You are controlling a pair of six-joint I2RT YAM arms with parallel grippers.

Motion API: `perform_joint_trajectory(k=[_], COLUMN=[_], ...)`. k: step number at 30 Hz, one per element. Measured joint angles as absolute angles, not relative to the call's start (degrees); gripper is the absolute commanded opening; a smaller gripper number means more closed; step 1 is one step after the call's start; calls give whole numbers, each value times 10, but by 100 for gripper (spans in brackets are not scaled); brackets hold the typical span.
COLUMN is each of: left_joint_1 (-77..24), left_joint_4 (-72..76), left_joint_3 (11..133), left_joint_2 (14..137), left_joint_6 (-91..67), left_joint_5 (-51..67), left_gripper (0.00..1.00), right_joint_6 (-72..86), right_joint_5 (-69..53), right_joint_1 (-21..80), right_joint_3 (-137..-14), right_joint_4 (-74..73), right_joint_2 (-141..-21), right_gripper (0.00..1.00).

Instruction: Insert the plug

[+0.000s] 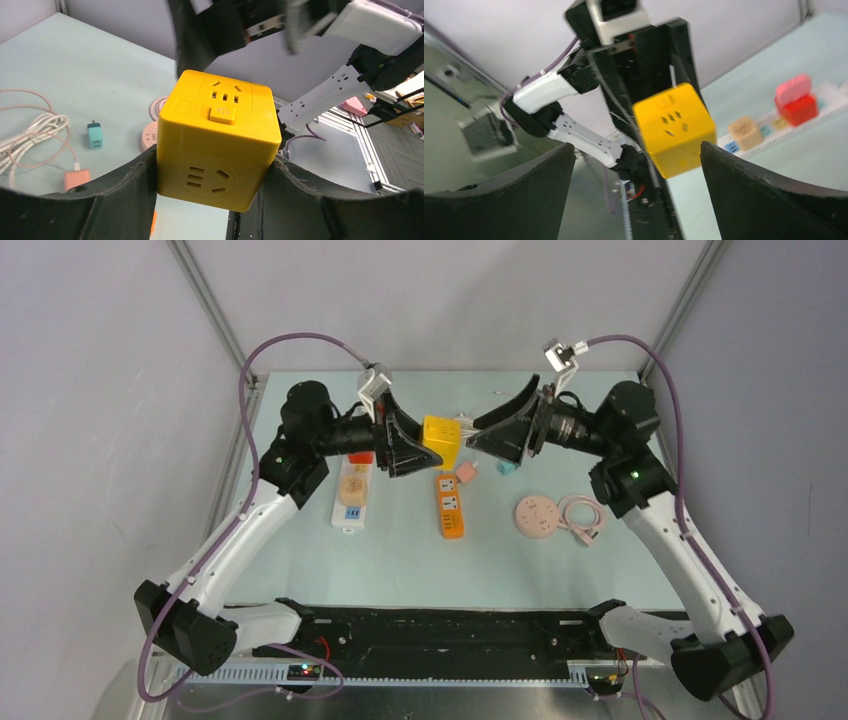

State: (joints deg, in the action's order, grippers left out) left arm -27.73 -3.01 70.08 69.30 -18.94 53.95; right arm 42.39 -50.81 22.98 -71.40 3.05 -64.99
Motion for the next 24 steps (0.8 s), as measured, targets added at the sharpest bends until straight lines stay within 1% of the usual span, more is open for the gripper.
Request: perform_joint_trajectory(k=[5,12,16,24], left_joint_1=[-277,-281,-283,-288], left_joint_4=[-63,-76,-79,-81], left_joint_3=[701,673,663,663], left_joint_2=[686,655,644,639], left_joint_6=[-177,-133,-107,-69], left_joint_5=[552,590,606,620], left_gripper=[0,0,0,0], right_joint_6=[266,70,14,-20], right_joint_5=[-486,-453,-438,-428], right_joint_1=[278,350,373,400], right_joint_3=[-749,-769,-769,-769], right_joint_4=[-11,-97,-125,-138], right_joint_2=[-617,-642,-659,-681], right_gripper=[100,99,100,99])
